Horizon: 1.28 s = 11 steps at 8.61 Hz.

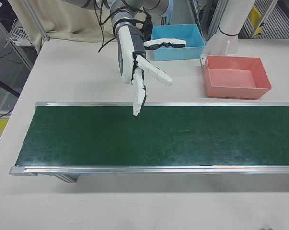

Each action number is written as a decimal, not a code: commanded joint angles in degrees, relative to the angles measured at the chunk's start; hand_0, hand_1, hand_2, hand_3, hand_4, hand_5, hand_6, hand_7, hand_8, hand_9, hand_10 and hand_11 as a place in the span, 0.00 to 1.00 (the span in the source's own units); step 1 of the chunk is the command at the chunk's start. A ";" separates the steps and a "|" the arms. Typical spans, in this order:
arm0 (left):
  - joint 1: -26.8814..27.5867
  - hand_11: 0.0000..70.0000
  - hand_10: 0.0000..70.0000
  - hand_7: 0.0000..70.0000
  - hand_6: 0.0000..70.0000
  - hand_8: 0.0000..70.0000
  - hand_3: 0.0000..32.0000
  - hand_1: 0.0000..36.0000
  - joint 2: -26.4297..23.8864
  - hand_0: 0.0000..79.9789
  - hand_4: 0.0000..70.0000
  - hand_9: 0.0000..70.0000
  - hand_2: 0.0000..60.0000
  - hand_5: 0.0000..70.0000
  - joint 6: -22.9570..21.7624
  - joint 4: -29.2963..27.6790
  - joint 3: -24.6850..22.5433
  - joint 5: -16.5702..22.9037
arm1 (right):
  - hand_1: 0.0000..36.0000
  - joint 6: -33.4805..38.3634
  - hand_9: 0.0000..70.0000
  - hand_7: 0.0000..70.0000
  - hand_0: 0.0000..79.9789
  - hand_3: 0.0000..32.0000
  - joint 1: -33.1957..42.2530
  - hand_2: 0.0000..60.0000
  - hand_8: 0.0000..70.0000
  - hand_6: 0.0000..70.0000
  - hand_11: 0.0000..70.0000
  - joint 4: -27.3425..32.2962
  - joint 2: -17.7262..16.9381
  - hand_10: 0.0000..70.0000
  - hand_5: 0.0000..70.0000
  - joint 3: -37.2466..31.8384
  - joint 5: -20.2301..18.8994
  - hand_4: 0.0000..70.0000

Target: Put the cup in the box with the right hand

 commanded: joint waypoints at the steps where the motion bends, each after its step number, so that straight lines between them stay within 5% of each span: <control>1: 0.00 0.00 0.00 0.00 0.00 0.00 0.00 0.00 0.00 0.00 0.00 0.00 0.00 0.00 0.02 0.09 -0.09 -0.03 | 0.61 0.00 0.00 0.00 0.62 0.00 0.01 0.22 0.00 0.00 0.00 0.00 0.04 0.00 0.07 0.06 0.00 0.00; 11: 0.00 0.00 0.00 0.00 0.00 0.00 0.00 0.00 0.00 0.00 0.00 0.00 0.00 0.00 0.02 0.00 0.00 -0.03 | 0.62 0.09 0.00 0.00 0.63 0.00 0.01 0.18 0.00 0.00 0.00 0.00 0.04 0.00 0.08 0.06 0.00 0.00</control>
